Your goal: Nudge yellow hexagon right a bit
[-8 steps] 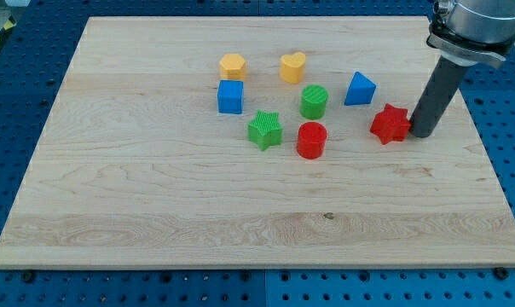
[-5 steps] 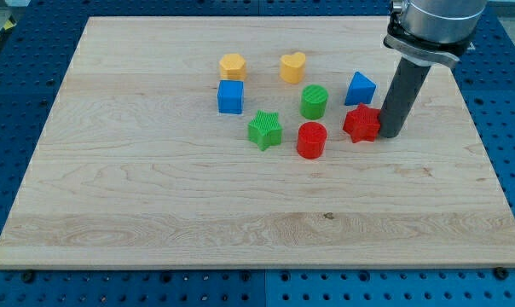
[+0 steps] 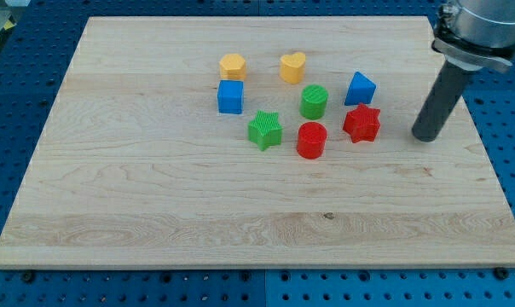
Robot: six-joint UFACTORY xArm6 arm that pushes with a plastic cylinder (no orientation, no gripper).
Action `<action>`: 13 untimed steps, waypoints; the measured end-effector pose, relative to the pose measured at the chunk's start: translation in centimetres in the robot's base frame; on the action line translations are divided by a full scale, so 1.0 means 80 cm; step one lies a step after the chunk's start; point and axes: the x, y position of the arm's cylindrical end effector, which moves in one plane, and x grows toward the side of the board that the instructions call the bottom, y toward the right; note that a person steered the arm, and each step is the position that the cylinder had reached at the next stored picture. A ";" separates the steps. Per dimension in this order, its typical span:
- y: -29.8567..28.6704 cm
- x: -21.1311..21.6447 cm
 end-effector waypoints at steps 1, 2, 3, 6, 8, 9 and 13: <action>0.036 -0.028; 0.045 -0.085; -0.005 -0.131; -0.300 -0.264; -0.558 -0.225; -0.565 -0.156; -0.496 -0.151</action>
